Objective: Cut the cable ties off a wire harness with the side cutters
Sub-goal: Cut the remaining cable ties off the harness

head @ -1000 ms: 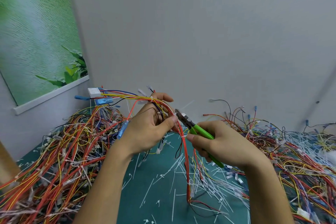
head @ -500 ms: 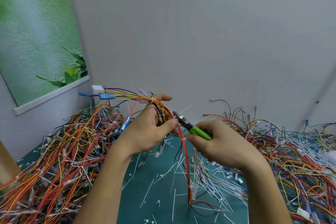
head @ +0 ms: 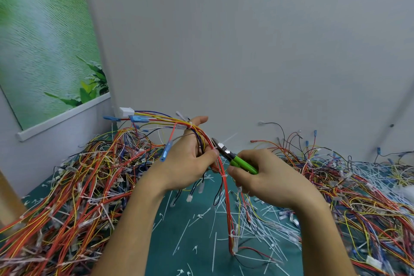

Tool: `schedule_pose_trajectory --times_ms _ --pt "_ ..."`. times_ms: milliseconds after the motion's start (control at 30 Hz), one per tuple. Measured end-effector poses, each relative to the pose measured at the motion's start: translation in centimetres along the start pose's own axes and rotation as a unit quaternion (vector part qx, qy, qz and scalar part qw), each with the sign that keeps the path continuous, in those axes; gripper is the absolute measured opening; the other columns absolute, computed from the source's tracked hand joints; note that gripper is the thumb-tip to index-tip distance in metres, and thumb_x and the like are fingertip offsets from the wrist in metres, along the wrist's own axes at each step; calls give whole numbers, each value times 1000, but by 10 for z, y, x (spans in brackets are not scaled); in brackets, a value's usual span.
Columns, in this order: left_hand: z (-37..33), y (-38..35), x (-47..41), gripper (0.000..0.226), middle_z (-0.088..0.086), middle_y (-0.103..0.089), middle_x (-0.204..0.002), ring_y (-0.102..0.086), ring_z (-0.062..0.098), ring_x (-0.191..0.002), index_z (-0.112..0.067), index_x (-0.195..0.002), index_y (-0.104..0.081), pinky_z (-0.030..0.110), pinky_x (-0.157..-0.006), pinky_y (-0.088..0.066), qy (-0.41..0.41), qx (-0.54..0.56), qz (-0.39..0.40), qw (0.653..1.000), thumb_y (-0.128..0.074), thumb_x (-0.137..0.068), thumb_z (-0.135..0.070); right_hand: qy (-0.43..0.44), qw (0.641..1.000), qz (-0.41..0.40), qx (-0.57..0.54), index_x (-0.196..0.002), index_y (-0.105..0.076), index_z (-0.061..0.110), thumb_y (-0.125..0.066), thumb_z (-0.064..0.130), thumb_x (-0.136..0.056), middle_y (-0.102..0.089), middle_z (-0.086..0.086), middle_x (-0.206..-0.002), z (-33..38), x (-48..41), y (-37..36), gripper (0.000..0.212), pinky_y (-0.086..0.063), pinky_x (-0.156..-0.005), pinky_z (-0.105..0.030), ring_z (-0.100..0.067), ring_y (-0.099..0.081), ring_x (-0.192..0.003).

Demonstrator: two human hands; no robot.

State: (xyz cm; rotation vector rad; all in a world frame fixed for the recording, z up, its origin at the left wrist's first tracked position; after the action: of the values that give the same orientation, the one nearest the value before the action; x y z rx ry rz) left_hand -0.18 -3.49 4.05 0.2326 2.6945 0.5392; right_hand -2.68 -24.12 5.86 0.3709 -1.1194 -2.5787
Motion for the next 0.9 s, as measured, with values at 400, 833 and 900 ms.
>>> schedule_pose_trajectory --times_ms 400,833,900 --pt "6 4 -3 65 6 -62 -84 -70 30 -91 -41 -139 -34 52 -91 -57 3 41 -1 999 -66 -82 -32 1 1000 5 -4 -83 -60 15 -61 41 -100 -68 -16 -77 0 -4 -5 31 -51 -56 -41 -32 -66 -66" --pt "12 5 -7 66 7 -60 -81 -66 40 -88 -45 -134 -36 57 -84 -58 10 37 -10 999 -66 -75 -39 2 1000 -1 -17 -83 -59 12 -59 43 -101 -64 -25 -79 9 -3 -11 35 -55 -69 -54 -34 -59 -62" --pt "11 5 -7 66 6 -58 -79 -64 40 -84 -43 -134 -37 59 -82 -57 3 44 -13 999 -65 -75 -38 1 1000 -3 -18 -84 -60 12 -59 43 -101 -62 -26 -80 11 -3 -12 35 -56 -70 -57 -36 -58 -63"
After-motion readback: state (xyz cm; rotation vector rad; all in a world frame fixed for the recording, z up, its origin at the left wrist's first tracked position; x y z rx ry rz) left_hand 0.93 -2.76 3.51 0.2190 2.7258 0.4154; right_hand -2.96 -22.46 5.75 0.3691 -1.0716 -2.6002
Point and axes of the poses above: each hand's wrist, its own x-axis away from the middle knuckle, its own y-axis out of the back of the hand, z = x × y, the point moved 1 cm from there along -x, towards the middle knuckle
